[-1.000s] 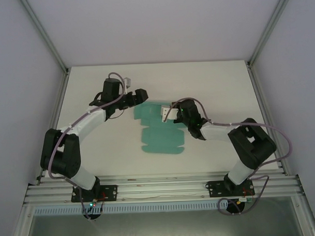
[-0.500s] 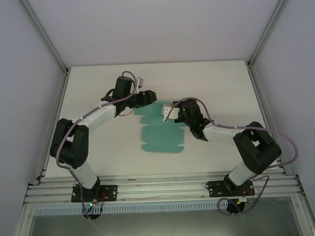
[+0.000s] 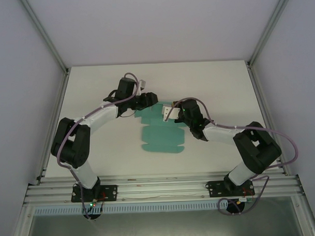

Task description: Assemble paper box

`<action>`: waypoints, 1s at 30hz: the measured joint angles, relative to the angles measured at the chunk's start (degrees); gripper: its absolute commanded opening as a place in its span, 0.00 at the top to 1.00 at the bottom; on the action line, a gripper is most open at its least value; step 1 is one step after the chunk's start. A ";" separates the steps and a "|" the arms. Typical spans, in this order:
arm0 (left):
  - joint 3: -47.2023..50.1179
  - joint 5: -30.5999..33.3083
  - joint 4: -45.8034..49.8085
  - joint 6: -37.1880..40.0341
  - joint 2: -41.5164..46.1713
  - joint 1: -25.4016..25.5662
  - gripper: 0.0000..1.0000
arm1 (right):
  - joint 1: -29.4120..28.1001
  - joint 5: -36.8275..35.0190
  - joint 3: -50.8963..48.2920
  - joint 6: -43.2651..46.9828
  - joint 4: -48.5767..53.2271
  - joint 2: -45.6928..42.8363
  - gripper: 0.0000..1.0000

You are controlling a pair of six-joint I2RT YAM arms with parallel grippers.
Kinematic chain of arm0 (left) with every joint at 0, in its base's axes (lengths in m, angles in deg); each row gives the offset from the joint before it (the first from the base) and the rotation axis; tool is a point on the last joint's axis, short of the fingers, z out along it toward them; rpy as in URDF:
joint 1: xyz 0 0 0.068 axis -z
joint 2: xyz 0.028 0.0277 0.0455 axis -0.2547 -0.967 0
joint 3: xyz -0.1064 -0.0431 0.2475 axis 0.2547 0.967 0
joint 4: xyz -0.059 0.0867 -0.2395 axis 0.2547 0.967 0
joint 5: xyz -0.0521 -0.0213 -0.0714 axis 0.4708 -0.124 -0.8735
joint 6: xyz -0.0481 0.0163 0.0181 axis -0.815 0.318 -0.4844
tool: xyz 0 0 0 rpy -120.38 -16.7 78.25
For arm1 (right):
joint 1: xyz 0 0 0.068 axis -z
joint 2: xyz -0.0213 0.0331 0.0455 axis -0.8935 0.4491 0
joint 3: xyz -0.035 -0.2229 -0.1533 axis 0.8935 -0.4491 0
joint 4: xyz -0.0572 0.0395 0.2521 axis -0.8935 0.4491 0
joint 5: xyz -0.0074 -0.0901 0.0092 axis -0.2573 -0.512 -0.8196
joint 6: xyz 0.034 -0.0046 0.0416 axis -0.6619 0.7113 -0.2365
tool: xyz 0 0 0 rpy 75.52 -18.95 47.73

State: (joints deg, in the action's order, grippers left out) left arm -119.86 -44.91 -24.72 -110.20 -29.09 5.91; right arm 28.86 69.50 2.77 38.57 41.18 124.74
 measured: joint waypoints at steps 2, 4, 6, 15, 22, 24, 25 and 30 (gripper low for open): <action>-0.02 -0.04 -0.22 -0.85 -0.11 0.37 0.51 | 0.00 0.17 0.00 -0.02 0.04 0.00 1.00; -0.11 0.00 -1.11 -2.32 -0.72 0.98 0.57 | 0.00 0.11 0.00 -0.02 0.22 0.00 1.00; -0.15 -0.11 -2.47 -3.96 -1.70 1.38 0.62 | 0.13 -0.07 0.00 -0.17 0.31 0.02 1.00; 0.87 -1.53 -12.11 -14.82 -4.66 2.23 0.82 | 0.55 -1.20 0.00 -1.16 1.27 0.00 1.00; 1.33 -1.49 -13.62 -16.31 -4.66 2.23 0.71 | 0.52 -1.44 0.00 -1.55 1.20 0.00 1.00; 1.40 -1.27 -13.55 -15.65 -4.63 2.25 0.58 | 0.52 -1.40 0.00 -1.60 1.20 0.00 1.00; 1.51 -0.92 -13.35 -14.73 -4.50 2.36 0.50 | 0.48 -1.33 0.02 -1.64 1.18 0.00 1.00; 2.36 4.17 -7.67 -9.44 -0.87 2.93 0.25 | 0.20 -1.07 0.04 -1.77 1.20 0.00 1.00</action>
State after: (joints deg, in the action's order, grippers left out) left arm -117.50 -40.74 -32.39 -119.64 -29.96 8.84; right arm 29.05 68.43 2.81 36.80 42.38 124.74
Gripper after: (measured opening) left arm 0.642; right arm 0.049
